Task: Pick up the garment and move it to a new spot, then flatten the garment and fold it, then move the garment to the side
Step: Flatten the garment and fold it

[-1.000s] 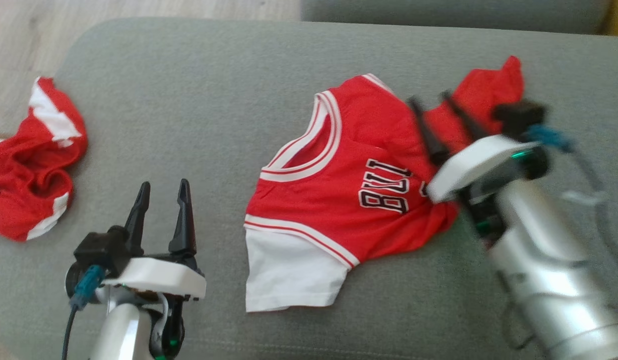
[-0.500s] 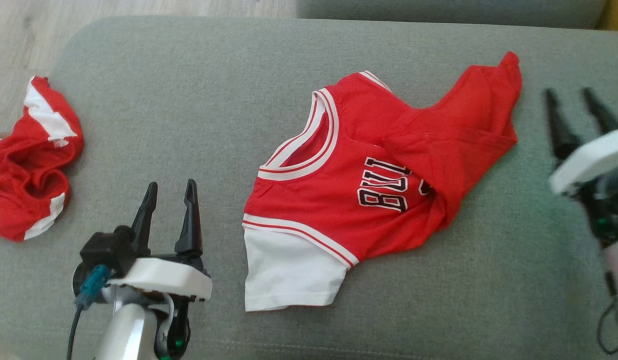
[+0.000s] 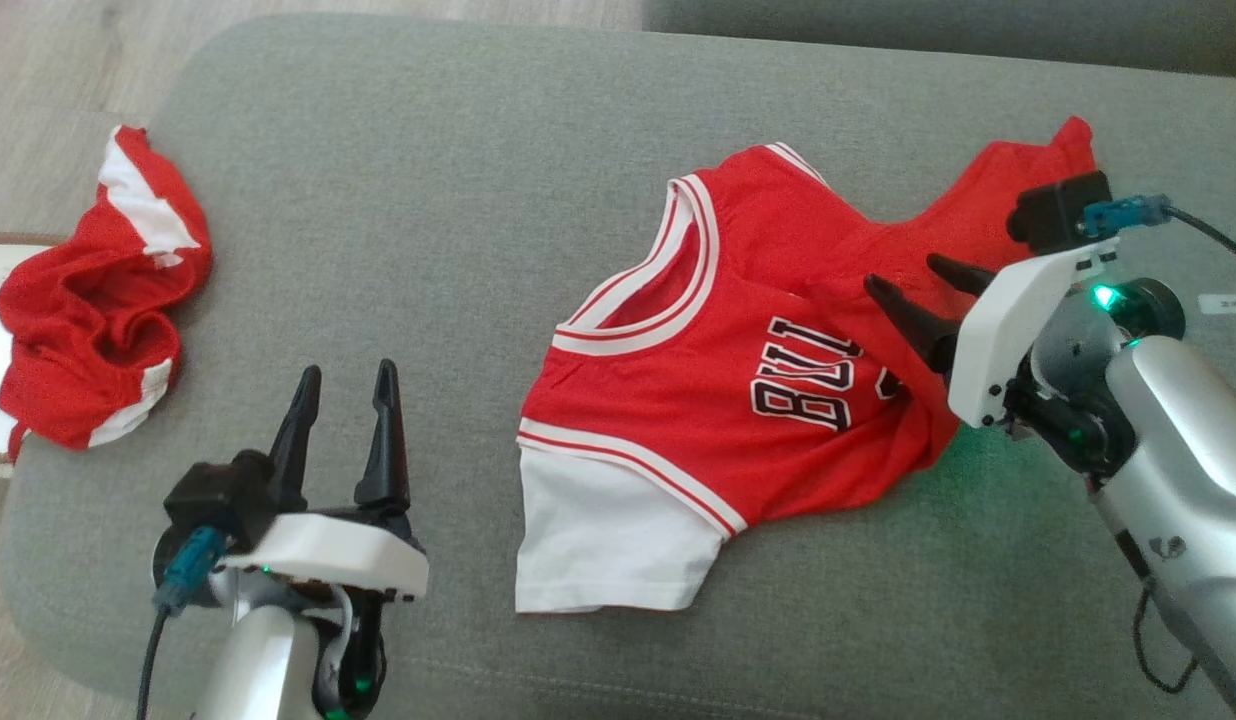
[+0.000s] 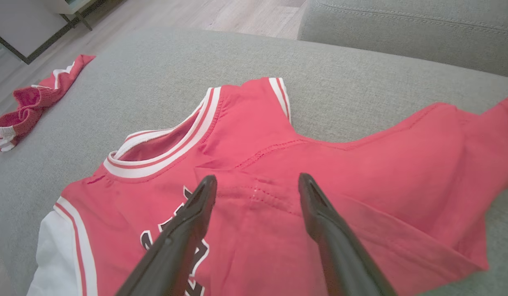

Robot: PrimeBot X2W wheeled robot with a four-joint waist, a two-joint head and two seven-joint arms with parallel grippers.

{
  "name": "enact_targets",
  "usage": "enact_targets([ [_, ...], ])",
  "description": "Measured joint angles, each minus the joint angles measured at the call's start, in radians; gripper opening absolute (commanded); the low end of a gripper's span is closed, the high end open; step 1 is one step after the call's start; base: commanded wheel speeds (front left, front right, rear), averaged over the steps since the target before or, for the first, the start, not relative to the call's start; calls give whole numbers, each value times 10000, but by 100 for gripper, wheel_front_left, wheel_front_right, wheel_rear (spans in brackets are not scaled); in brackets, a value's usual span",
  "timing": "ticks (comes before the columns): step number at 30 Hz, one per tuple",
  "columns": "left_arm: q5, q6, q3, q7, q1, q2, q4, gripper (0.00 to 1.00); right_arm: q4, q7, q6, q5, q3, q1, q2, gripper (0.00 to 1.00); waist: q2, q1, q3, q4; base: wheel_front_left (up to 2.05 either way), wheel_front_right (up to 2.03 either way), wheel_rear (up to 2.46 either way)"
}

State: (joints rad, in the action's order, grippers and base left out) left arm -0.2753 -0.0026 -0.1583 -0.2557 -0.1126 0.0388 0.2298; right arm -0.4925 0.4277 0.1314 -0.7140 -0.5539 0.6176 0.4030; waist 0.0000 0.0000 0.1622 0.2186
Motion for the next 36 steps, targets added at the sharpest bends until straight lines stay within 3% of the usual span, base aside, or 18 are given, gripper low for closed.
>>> enact_targets([
  [16,-23,86,-117,0,3,2,6,100,-1089,286,0,-81,-585,516,81,97,0,0,34,294,0,0,0],
  [22,-21,88,-113,0,3,2,6,100,-1197,301,0,-313,-970,516,-25,0,0,0,90,261,0,0,0],
  [30,-17,88,36,0,3,2,21,100,-1239,-752,0,-324,-1080,664,-23,0,0,0,-27,86,0,0,0],
  [36,-15,90,77,0,27,2,25,100,-874,-1868,0,-230,-407,660,148,0,0,0,-197,-116,0,0,0],
])
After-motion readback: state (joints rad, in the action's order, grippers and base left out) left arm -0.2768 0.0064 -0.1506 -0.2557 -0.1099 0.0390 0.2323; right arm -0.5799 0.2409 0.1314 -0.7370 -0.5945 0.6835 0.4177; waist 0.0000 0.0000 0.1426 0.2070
